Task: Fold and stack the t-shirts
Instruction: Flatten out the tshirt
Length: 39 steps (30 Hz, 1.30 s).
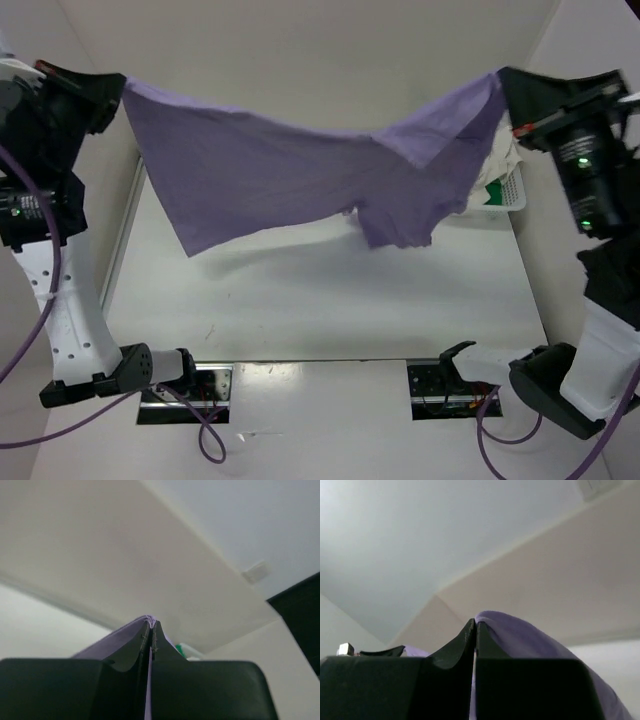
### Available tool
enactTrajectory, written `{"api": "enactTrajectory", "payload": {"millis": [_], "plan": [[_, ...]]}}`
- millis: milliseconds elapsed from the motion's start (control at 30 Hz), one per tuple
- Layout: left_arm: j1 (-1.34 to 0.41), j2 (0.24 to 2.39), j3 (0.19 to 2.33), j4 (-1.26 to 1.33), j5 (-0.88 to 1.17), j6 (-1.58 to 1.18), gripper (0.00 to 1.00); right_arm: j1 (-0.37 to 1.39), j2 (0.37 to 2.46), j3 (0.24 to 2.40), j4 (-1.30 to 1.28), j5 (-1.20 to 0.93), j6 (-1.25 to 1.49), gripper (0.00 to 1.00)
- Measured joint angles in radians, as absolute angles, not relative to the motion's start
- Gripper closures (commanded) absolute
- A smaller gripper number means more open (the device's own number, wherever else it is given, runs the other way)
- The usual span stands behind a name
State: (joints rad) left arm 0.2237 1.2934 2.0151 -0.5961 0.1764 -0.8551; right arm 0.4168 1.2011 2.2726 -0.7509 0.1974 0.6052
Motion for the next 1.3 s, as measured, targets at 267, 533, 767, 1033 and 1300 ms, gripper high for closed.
{"api": "enactTrajectory", "payload": {"millis": [267,533,767,1033,1300], "plan": [[0.224,1.349,2.270,-0.628,0.163,-0.844,1.00,0.430,1.358,2.658,-0.709,0.265,0.531,1.00],[0.224,1.507,2.069,-0.589,0.146,-0.842,1.00,0.427,1.725,2.655,-0.655,0.317,0.422,1.00],[0.224,1.720,1.993,-0.570,0.125,-0.850,1.00,0.268,2.025,2.616,-0.680,0.085,0.482,1.00],[0.228,1.868,2.294,-0.596,0.133,-0.871,1.00,0.139,2.088,2.767,-0.641,-0.062,0.616,1.00],[0.280,1.841,2.478,-0.550,0.135,-0.871,1.00,0.096,1.945,2.806,-0.555,-0.117,0.676,1.00]]}}
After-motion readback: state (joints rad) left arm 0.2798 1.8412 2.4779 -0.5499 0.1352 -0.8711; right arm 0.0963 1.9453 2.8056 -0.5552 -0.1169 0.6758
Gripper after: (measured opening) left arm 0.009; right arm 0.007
